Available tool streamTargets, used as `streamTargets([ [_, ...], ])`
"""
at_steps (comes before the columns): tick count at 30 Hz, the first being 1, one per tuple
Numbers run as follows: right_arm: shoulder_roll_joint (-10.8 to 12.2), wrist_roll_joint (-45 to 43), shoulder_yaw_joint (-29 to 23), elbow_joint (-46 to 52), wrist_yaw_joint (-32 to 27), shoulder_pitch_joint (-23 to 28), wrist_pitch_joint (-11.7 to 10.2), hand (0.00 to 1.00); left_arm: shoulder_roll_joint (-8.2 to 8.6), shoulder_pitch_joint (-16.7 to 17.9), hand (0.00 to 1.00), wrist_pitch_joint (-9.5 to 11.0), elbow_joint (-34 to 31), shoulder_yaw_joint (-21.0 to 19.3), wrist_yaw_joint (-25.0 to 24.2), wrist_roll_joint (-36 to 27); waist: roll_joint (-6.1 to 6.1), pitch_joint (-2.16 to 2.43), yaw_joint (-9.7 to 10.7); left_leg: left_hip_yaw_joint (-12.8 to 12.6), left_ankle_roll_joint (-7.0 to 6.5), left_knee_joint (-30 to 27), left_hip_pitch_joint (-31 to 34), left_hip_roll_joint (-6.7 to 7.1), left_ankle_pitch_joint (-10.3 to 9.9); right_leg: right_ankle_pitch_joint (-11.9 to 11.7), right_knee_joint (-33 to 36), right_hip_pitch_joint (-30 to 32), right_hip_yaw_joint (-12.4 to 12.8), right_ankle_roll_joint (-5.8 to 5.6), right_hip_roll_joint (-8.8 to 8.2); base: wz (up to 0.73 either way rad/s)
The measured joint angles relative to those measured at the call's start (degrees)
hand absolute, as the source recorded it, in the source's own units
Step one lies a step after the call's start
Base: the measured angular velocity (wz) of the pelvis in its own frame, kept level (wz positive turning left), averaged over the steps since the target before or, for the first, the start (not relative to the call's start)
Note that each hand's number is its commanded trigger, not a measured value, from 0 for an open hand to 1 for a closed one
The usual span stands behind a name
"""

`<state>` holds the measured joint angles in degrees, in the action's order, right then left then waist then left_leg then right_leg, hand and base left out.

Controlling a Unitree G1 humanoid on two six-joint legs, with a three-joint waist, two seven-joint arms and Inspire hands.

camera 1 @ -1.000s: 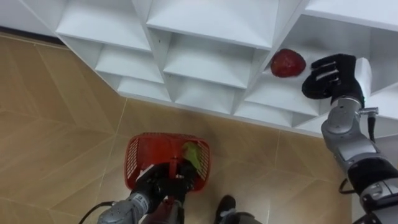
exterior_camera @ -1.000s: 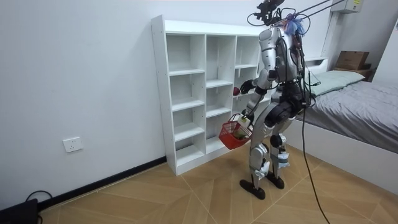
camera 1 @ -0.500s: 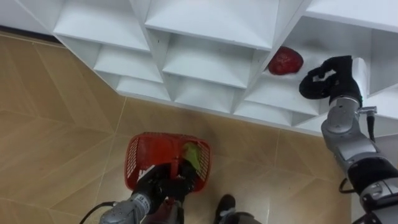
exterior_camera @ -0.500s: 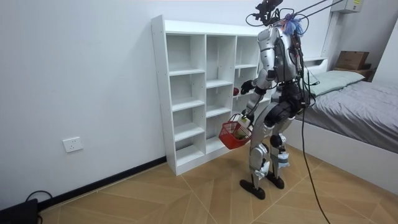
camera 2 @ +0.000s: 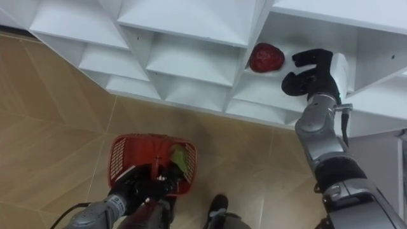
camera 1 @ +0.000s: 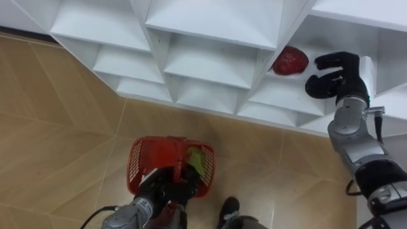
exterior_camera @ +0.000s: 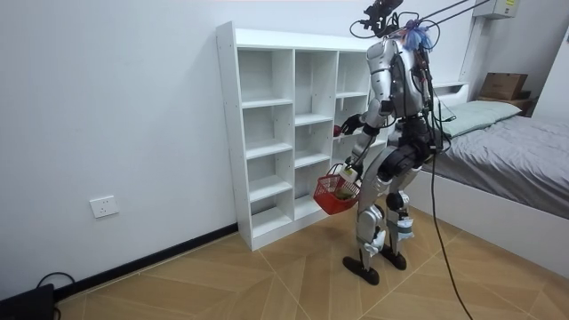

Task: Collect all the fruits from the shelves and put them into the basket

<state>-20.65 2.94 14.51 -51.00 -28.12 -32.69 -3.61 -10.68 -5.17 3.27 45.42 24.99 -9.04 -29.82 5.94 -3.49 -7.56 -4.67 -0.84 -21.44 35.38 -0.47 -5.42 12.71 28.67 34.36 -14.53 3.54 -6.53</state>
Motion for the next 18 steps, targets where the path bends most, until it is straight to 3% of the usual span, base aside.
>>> streamTargets([
  [9,0.06,-1.23,0.05,0.14,-0.76,-0.14,0.0,0.0,-0.02,-0.03,1.0,0.31,-0.35,1.37,0.11,0.01,-0.05,-0.03,-0.12,0.0,-0.02,-0.04,-0.1,0.02,0.01,0.0,0.13,-0.08,-0.02,0.0,-0.02,0.0],
  [18,0.4,-1.68,0.05,1.87,-1.76,-0.94,0.01,0.0,-0.07,-0.03,1.0,0.95,-0.34,2.24,-0.04,0.02,-0.1,-0.48,-0.16,-0.09,-0.02,-0.05,-0.09,0.01,0.01,0.04,0.03,-0.11,0.03,-0.04,-0.01,0.0],
])
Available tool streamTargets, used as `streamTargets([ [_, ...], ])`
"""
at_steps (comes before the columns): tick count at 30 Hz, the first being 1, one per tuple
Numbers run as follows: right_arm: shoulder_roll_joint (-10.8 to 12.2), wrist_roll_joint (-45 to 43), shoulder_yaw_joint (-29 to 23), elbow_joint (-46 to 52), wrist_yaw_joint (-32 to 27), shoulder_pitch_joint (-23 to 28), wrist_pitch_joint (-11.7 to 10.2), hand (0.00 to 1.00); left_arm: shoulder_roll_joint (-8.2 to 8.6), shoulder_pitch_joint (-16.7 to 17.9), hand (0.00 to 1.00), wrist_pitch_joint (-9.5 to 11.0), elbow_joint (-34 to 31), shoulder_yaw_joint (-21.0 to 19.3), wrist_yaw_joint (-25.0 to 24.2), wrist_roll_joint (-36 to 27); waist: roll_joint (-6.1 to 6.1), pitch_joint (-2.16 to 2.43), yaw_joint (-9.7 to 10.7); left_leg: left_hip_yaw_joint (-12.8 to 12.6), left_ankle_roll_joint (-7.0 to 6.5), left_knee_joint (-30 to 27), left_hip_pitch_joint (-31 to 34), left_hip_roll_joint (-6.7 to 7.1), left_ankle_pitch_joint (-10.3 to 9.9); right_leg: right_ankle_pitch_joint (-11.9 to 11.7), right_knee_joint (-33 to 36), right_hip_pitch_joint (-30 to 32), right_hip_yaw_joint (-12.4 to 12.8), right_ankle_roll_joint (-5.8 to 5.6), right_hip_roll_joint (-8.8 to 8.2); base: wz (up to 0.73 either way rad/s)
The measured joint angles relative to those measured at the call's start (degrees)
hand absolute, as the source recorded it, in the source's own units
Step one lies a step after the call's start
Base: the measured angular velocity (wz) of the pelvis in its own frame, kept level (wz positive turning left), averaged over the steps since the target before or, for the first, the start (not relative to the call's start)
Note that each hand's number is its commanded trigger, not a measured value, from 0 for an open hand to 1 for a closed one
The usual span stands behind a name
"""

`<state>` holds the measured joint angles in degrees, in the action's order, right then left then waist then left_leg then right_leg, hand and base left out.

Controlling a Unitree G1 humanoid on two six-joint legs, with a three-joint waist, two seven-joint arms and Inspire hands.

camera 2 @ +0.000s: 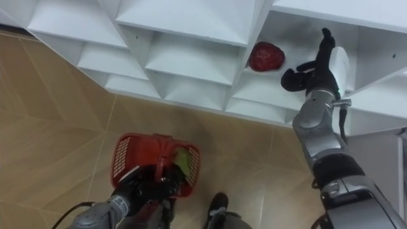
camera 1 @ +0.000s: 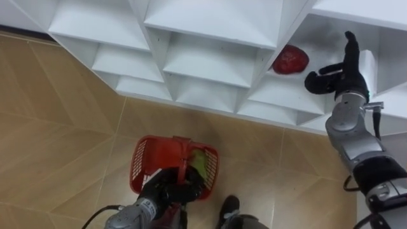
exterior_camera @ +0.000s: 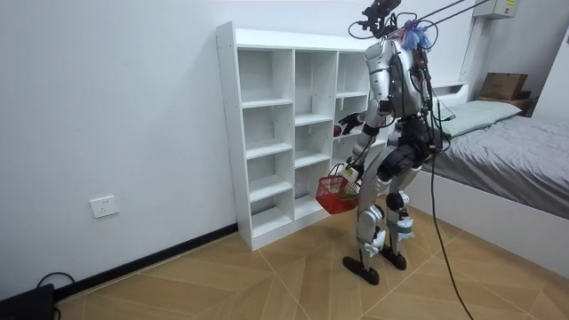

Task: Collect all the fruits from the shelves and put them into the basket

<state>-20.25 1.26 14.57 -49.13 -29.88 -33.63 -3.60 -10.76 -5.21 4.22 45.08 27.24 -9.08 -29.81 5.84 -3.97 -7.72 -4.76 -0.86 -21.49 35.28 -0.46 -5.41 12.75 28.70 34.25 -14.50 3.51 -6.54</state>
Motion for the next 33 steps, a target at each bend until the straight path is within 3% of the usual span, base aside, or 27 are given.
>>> streamTargets([
  [15,0.08,-10.91,0.57,9.26,-1.51,0.35,1.23,0.0,-0.17,-0.01,1.0,0.02,0.04,-0.08,-0.21,-0.06,0.07,-0.03,0.36,-0.72,0.01,-0.02,0.15,-0.34,-0.01,0.02,0.16,0.29,0.29,0.07,0.23,0.0],
  [21,0.14,-10.93,6.4,14.35,-0.97,0.55,-0.79,0.0,-0.2,0.1,1.0,0.07,0.02,0.02,-0.22,-0.02,0.07,0.08,0.28,-0.84,0.01,-0.31,0.08,-0.32,0.0,0.03,0.82,0.26,0.12,0.11,0.08,0.02],
  [29,-0.21,-12.73,7.8,13.96,3.31,1.29,-0.39,0.0,-0.28,0.27,1.0,0.08,0.0,0.12,-0.28,-0.03,0.02,0.17,0.0,-0.89,-0.02,-1.32,0.08,-0.46,0.01,-0.03,1.28,0.14,-0.01,0.28,-0.07,0.0],
  [32,-0.26,-12.89,7.8,13.96,4.84,1.52,-0.36,0.0,-0.28,0.57,1.0,0.07,0.0,0.12,-0.28,0.02,-0.12,0.4,0.0,-1.07,-0.08,-1.37,-0.09,-0.61,0.06,-0.17,1.3,-0.02,-0.02,0.43,0.04,0.0],
  [33,-0.25,-13.15,7.82,13.96,5.51,1.86,-0.37,0.0,-0.28,0.77,1.0,0.07,-0.01,0.1,-0.29,0.02,-0.15,0.67,-0.01,-1.12,-0.06,-1.37,-0.13,-0.65,0.08,-0.17,1.32,-0.05,-0.01,0.44,0.07,0.0],
])
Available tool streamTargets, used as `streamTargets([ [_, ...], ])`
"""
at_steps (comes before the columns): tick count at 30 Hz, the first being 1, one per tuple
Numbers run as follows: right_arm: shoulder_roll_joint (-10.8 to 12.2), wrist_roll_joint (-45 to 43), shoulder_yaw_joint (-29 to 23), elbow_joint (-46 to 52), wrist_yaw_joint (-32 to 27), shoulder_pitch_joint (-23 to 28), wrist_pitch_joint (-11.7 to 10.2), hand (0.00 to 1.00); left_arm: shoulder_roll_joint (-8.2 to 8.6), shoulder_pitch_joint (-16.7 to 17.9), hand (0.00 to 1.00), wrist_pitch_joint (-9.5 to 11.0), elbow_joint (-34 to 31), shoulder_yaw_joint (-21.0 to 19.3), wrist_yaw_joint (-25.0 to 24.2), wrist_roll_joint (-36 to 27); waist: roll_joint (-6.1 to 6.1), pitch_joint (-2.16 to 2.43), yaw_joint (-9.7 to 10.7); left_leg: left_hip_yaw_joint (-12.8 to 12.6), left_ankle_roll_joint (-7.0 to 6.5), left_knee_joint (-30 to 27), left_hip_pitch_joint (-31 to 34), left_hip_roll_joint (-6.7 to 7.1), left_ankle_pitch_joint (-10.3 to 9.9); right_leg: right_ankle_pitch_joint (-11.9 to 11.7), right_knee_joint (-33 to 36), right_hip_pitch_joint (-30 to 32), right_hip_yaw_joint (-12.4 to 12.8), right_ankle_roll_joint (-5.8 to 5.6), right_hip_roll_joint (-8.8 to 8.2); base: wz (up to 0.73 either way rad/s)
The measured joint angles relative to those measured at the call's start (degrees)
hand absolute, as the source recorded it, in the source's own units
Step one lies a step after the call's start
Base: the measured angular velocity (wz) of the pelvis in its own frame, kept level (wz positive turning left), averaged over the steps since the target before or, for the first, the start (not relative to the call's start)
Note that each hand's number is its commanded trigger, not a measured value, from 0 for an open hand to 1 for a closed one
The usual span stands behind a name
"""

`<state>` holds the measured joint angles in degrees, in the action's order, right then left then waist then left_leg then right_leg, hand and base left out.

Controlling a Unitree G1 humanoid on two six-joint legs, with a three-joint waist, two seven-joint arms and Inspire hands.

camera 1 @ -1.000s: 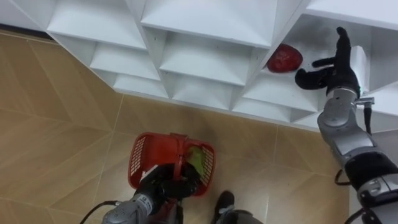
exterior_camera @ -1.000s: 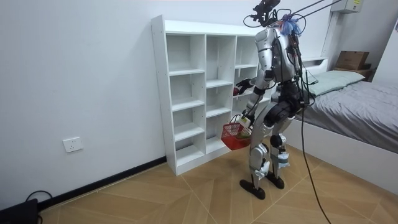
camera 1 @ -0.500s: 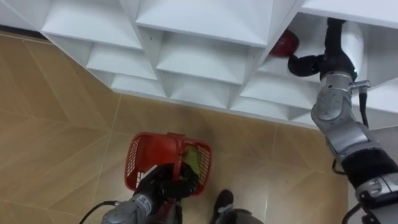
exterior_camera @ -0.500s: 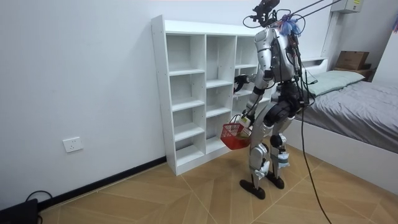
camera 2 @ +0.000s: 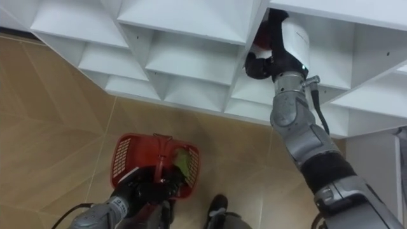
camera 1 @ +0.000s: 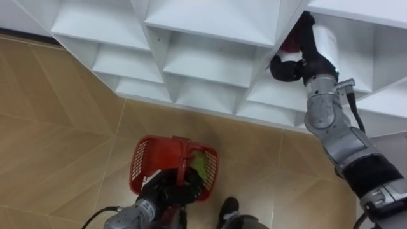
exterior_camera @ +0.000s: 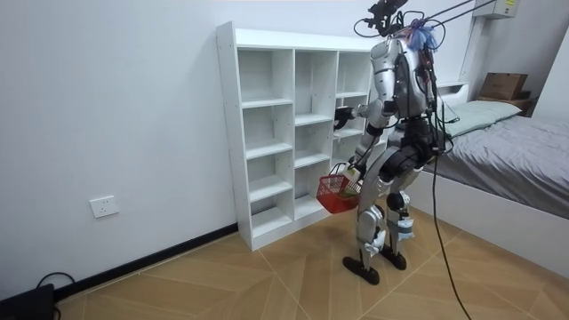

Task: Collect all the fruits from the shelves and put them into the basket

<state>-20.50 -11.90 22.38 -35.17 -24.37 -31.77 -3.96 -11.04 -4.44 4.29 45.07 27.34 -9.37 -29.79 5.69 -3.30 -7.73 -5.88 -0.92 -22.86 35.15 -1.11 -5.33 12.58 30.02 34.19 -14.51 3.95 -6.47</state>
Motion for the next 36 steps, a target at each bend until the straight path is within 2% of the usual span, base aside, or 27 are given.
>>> streamTargets([
  [3,0.01,-0.14,0.03,0.0,1.61,0.62,0.0,0.0,0.02,0.34,1.0,-0.01,-0.01,-0.03,-0.1,0.0,-0.19,0.16,-0.14,-0.13,0.01,0.06,-0.38,-0.02,0.01,0.0,0.03,-0.29,0.08,0.01,0.0,0.0],
  [9,0.02,-0.14,0.06,-0.01,4.0,1.52,-0.08,0.0,0.02,0.56,1.0,-0.09,-0.04,-0.03,-0.19,-0.02,-0.23,0.18,-0.22,-0.08,0.0,0.04,-0.94,-0.02,0.01,0.02,0.12,-0.86,0.13,0.01,0.0,0.0],
  [12,-0.07,-0.12,0.11,-0.34,3.9,1.89,-0.46,0.0,0.0,0.6,1.0,-0.13,-0.09,-0.14,-0.3,-0.02,-0.2,0.2,-0.33,0.17,-0.02,0.02,-0.94,0.0,0.07,0.02,0.21,-0.88,0.1,0.01,-0.02,0.01],
  [14,-0.15,0.02,0.1,-1.73,3.57,1.92,-1.5,0.0,-0.01,0.62,1.0,-0.14,-0.08,-0.18,-0.3,0.0,-0.2,0.2,-0.37,0.4,-0.01,-0.09,-0.96,0.01,0.1,0.02,0.19,-1.06,-0.04,0.01,0.0,0.05],
  [18,-0.17,0.12,-0.04,-4.62,2.02,1.87,-2.57,0.0,-0.01,0.62,1.0,-0.15,-0.08,-0.14,-0.29,-0.02,-0.21,0.2,-0.38,1.11,0.02,-0.43,-0.88,-0.03,0.11,-0.02,-0.11,-1.59,-0.95,0.09,0.01,0.07],
  [24,-0.16,-0.19,-1.37,-8.09,0.2,1.36,-2.24,0.0,0.0,0.57,1.0,-0.2,0.01,-0.08,-0.28,-0.02,-0.23,0.18,-0.42,1.69,0.1,-0.42,-0.77,0.03,0.16,-0.05,-0.49,-1.95,-1.59,0.12,0.03,0.04],
  [30,0.02,-0.47,-1.94,-9.06,-2.61,1.07,-2.22,0.0,0.1,0.59,1.0,-0.2,0.01,-0.15,-0.29,-0.06,-0.24,0.16,-0.47,1.23,0.2,0.52,-0.61,0.08,0.41,0.0,-0.73,-1.52,-1.56,0.19,0.0,0.0],
  [36,0.67,-7.15,-5.88,-8.66,-7.13,0.87,-2.21,0.0,0.54,0.68,1.0,-0.18,0.0,-0.26,-0.29,-0.03,-0.16,0.13,-0.49,1.06,0.27,1.36,-0.63,0.21,0.56,0.11,-1.26,-1.45,-1.6,0.03,-0.04,0.02],
])
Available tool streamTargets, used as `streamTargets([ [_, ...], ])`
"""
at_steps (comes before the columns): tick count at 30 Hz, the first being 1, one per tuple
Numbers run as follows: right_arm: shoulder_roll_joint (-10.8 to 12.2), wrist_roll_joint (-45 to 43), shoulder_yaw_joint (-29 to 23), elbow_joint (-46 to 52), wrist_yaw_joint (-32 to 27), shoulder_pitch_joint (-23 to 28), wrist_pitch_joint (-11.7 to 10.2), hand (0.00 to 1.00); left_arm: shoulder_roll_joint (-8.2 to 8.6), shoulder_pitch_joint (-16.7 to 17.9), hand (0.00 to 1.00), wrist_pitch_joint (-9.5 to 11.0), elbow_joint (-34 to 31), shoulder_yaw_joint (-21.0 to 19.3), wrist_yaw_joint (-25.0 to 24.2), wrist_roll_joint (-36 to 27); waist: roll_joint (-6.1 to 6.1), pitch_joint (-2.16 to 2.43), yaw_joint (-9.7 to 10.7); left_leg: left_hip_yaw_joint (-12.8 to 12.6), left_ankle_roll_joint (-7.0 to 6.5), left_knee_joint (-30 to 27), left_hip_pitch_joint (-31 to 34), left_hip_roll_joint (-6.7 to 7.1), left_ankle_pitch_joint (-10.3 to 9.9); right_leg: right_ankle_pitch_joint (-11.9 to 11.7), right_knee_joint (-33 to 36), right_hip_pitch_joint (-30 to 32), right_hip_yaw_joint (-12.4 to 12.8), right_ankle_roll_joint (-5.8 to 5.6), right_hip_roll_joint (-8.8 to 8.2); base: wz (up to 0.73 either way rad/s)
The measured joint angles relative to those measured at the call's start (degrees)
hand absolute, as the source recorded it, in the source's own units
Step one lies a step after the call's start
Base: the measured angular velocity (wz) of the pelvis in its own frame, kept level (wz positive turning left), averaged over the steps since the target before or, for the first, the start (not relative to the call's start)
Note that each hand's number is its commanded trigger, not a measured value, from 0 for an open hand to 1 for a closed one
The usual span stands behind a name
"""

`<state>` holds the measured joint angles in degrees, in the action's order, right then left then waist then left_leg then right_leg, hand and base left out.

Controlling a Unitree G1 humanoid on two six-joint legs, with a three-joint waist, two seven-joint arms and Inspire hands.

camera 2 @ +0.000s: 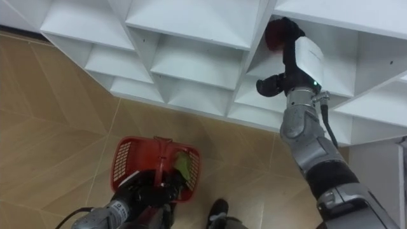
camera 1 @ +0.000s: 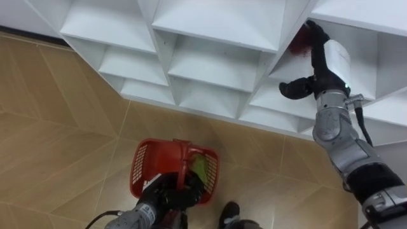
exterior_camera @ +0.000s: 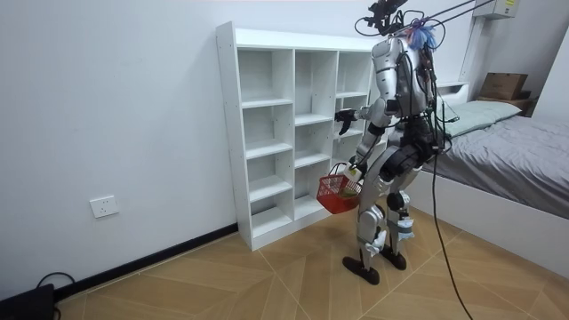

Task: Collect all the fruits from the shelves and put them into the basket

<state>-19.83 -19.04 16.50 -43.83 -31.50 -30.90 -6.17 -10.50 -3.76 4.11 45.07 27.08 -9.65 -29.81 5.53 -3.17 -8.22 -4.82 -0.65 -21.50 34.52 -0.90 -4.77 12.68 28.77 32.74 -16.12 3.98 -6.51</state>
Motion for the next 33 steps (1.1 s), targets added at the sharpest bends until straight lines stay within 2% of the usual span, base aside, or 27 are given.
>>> streamTargets([
  [9,-0.01,-0.66,-2.1,1.52,-4.35,-0.64,-0.01,0.0,-0.04,0.25,1.0,0.06,0.0,-1.47,-0.13,-0.02,0.74,-0.28,0.1,-1.36,-0.04,0.04,-0.1,-0.05,0.02,0.49,0.36,0.25,0.26,-0.06,-0.28,0.0],
  [17,-0.01,-1.38,-2.12,1.51,-7.5,-0.64,-0.07,0.0,0.15,1.38,1.0,1.38,-0.01,-2.26,-0.92,-1.29,0.9,-0.34,0.08,-1.33,-0.08,-0.3,-0.24,-0.07,0.05,0.72,1.14,0.29,0.32,0.02,-0.36,0.0],
  [33,-0.01,-1.02,-2.04,2.22,-7.01,-0.65,-0.07,0.0,0.33,1.62,1.0,1.34,-0.29,-2.66,-1.88,-1.28,0.94,-0.32,0.08,-1.2,-0.1,-0.33,-0.17,-0.08,0.06,0.72,1.09,0.29,0.23,0.04,-0.38,0.0],
])
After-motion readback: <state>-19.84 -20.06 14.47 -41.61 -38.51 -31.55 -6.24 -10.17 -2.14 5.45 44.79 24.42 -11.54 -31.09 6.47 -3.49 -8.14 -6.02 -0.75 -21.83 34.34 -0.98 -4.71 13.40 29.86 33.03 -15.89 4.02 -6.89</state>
